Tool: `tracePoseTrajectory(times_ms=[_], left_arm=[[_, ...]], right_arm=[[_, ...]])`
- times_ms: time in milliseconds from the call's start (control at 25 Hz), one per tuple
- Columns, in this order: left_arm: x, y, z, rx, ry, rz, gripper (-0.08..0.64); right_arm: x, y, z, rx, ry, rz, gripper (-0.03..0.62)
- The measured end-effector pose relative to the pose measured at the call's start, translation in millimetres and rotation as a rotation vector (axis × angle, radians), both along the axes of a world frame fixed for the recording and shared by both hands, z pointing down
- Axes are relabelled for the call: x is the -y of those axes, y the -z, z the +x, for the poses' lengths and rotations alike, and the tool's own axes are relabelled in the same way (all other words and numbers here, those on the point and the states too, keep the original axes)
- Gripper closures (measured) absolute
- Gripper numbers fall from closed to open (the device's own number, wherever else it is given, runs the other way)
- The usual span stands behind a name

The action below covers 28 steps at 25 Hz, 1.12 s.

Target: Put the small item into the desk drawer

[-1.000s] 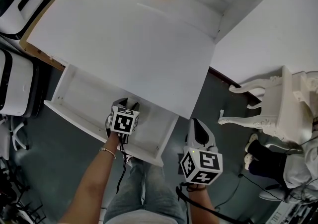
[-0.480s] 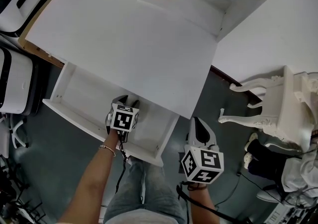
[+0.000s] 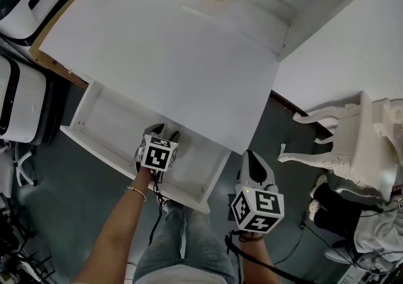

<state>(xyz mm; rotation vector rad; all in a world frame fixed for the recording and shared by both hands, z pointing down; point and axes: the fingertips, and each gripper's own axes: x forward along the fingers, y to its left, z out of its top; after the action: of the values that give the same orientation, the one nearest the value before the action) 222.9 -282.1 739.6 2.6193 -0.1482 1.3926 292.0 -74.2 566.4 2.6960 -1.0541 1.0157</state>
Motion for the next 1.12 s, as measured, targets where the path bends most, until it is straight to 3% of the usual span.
tracePoseTrajectory(times_ms=[600, 1120], left_arm=[[5.7, 84.9, -8.9, -0.165, 0.016, -0.004, 0.342], [34.7, 205.9, -53.3, -0.325, 0.174, 0.008, 0.395]], right_arm=[[21.2, 38.5, -20.3, -0.049, 0.040, 0.026, 0.588], [43.7, 100.9, -41.1, -0.159, 0.090, 0.045, 0.588]])
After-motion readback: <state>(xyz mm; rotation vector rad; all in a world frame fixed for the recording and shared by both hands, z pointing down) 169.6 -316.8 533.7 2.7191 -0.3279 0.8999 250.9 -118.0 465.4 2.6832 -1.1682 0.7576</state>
